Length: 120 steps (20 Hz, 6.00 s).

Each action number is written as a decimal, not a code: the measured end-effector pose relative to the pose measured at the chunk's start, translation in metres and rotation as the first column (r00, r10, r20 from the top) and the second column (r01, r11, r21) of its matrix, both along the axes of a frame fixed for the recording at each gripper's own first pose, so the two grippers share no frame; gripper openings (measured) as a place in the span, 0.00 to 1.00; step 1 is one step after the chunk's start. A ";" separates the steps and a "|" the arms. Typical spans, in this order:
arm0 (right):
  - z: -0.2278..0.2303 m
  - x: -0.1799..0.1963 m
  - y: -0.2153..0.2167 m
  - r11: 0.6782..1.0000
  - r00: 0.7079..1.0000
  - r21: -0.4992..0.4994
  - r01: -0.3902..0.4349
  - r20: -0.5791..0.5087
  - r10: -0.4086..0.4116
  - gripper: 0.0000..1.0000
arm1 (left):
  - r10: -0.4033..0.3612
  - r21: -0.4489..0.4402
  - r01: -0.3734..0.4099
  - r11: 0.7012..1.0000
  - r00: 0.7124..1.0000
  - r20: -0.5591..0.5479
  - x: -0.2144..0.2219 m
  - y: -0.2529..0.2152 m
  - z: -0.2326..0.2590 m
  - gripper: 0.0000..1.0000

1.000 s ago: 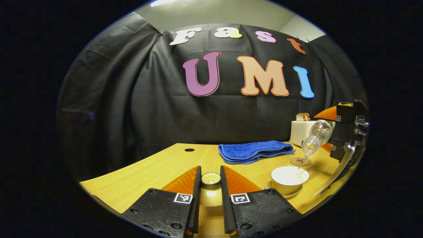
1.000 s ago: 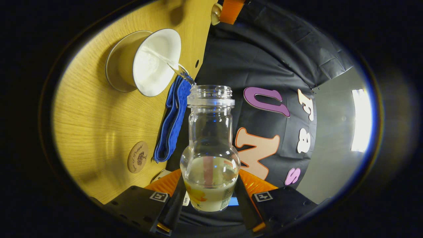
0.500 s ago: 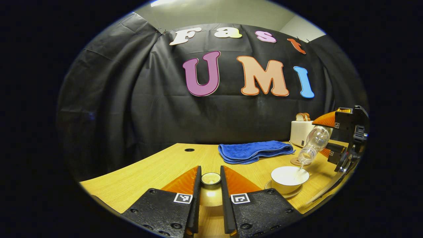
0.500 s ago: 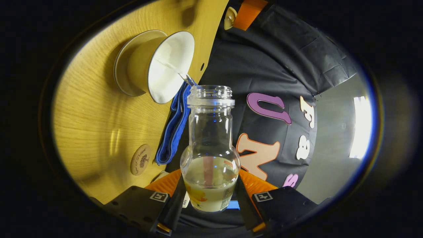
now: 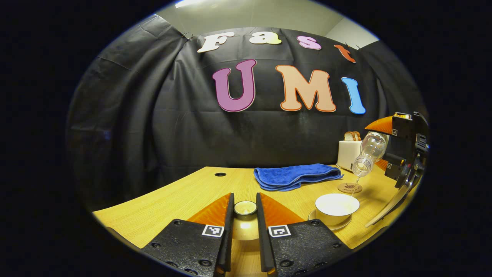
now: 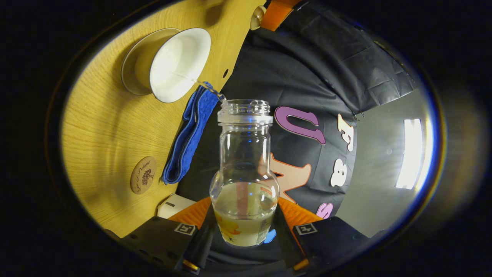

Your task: Open the teacup lid with one hand, grasp the water bottle and pour water into the teacup with the other hand; after pouring, place the water bottle on the coaster and then close the teacup lid.

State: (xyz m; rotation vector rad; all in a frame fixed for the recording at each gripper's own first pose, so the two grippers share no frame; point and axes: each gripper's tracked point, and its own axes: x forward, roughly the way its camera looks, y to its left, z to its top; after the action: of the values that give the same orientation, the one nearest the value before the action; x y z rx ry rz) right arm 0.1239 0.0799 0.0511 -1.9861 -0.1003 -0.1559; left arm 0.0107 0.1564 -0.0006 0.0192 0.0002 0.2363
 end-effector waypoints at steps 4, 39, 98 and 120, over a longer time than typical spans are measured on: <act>-0.009 0.003 0.005 0.998 1.000 -0.063 -0.014 -0.006 0.014 0.78 | 0.000 0.000 0.000 1.000 1.000 0.000 0.000 0.000 0.000 0.28; -0.063 0.042 -0.076 -0.076 0.984 0.981 0.180 -0.180 0.015 0.79 | 0.000 0.001 0.000 1.000 1.000 0.001 0.000 0.000 -0.001 0.28; -0.067 -0.049 -0.124 -0.398 0.998 0.916 0.044 -0.054 -0.014 0.99 | -0.176 -0.002 0.176 0.984 0.984 -0.003 0.040 -0.076 -0.001 0.28; -0.049 -0.093 -0.132 -0.389 0.999 0.921 -0.037 0.036 -0.011 0.99 | -0.440 -0.020 0.442 0.897 0.887 -0.143 0.061 -0.162 -0.022 0.27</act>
State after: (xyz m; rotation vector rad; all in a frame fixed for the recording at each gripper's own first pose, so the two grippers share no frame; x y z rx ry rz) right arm 0.0308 -0.0522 0.0017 -0.0175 0.0274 -0.1544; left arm 0.0713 -0.0053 -0.0226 0.0485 0.1380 -0.2239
